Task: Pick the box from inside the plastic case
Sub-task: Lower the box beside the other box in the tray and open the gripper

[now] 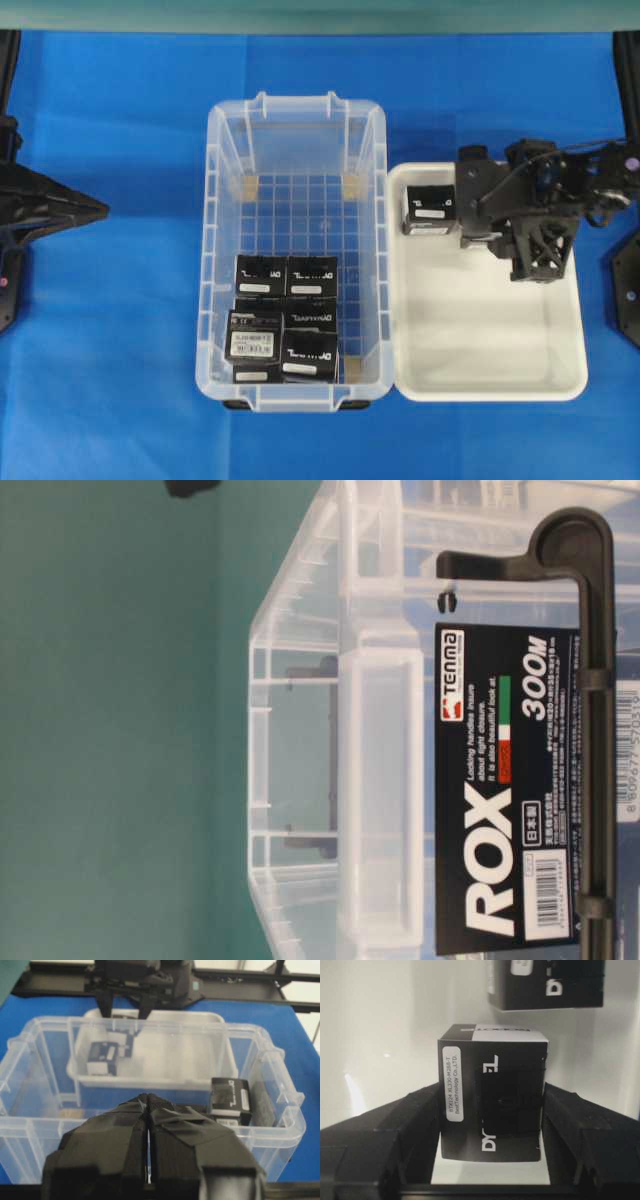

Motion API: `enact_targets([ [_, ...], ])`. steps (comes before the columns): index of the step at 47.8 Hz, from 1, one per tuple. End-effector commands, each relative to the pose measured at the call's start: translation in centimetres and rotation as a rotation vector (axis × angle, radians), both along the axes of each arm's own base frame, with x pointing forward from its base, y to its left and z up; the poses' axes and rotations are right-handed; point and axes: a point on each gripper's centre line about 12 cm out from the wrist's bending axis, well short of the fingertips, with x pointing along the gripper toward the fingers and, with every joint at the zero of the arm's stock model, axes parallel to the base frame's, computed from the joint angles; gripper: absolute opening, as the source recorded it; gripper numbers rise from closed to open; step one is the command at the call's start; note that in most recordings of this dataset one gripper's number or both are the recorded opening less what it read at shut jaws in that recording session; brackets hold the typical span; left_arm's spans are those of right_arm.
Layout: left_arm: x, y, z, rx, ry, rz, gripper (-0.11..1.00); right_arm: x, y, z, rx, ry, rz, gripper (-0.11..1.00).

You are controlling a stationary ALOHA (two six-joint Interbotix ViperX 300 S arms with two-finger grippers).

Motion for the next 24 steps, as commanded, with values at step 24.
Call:
enact_targets([
  [24,0.2,0.4,1.1,0.003,-0.024,0.018,-0.04,1.0,-1.9,-1.3,-0.003,-0.001,-0.053,0.61],
])
